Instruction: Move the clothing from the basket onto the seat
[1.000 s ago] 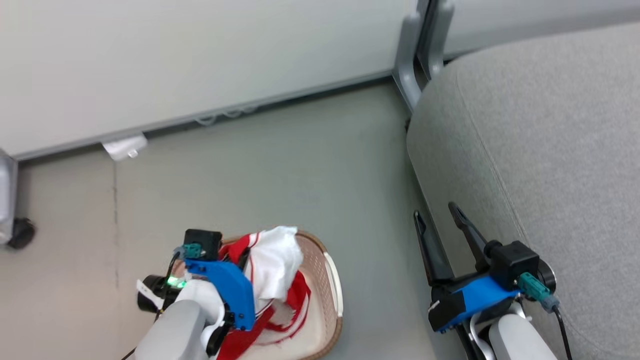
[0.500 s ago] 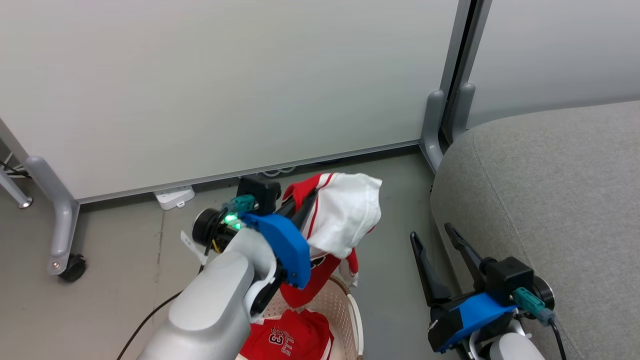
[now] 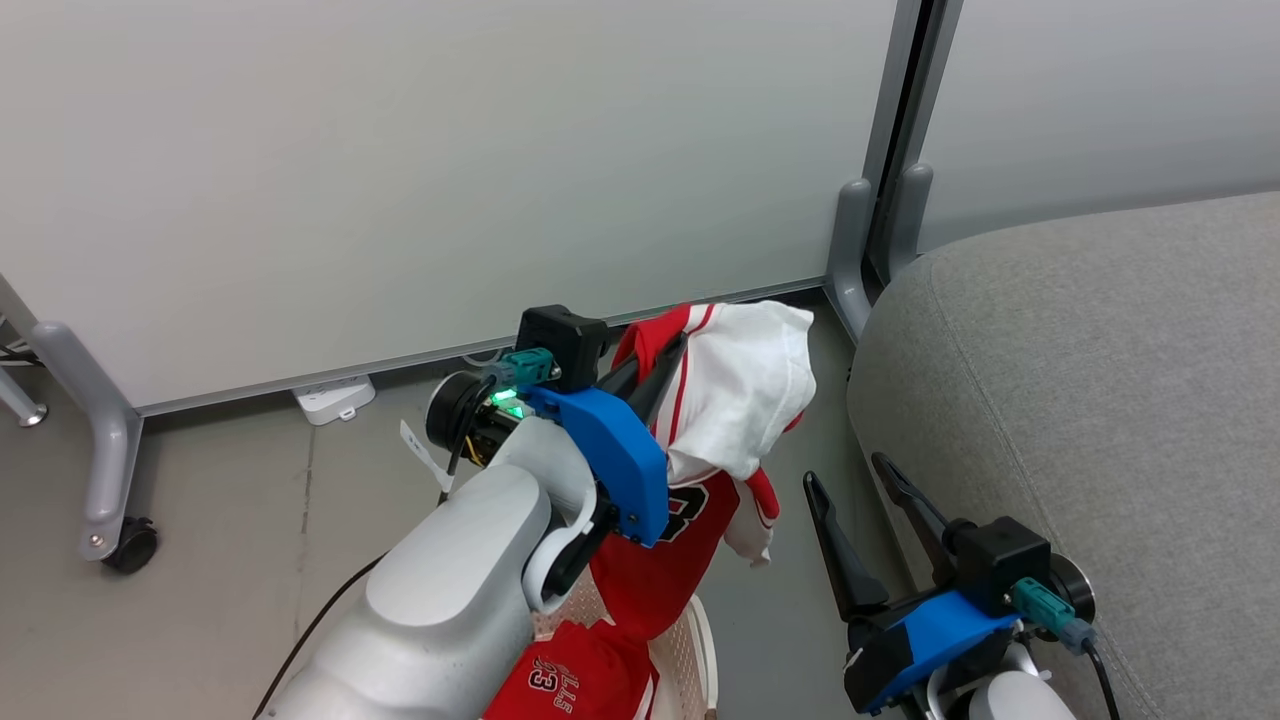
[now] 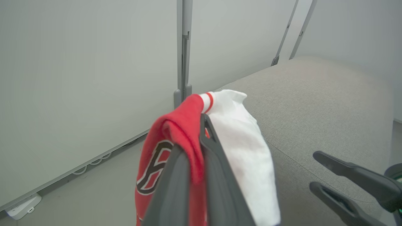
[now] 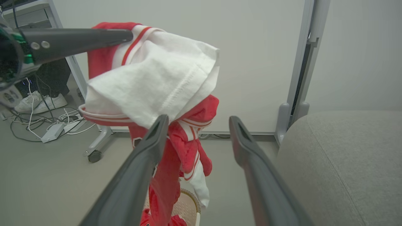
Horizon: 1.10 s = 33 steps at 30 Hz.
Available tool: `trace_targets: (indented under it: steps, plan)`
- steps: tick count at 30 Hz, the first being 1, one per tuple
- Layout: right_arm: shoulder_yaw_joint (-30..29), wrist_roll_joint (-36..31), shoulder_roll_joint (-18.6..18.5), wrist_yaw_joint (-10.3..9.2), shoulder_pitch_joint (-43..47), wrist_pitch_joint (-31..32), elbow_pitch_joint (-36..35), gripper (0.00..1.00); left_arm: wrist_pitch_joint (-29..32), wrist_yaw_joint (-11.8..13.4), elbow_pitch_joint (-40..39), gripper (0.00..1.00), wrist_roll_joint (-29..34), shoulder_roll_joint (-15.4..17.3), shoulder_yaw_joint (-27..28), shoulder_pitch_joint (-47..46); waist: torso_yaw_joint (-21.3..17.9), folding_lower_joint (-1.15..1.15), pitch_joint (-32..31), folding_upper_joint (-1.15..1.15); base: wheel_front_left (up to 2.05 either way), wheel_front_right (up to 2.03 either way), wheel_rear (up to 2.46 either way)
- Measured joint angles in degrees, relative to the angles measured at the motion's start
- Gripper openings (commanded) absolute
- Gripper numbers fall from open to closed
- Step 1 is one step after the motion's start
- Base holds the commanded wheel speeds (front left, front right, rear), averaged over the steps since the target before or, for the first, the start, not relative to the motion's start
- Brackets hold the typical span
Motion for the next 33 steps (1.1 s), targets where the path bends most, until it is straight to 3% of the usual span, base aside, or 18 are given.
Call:
trace_targets:
  steps: [13,33]
  plan:
    - [0.80,-1.94,0.00,0.00,-2.27,1.13,5.03,1.00,-1.46,0.90,0.05,0.00,-4.27,0.01,-4.61,-2.70,1.14,0.00,0.96,0.00,0.00,0.00,0.00]
    - [5.93,-4.26,-0.01,0.00,-18.45,0.48,29.17,1.00,-3.02,2.53,-4.88,0.00,-11.56,0.03,-14.08,-5.03,3.84,0.00,0.83,0.00,0.00,0.00,0.00]
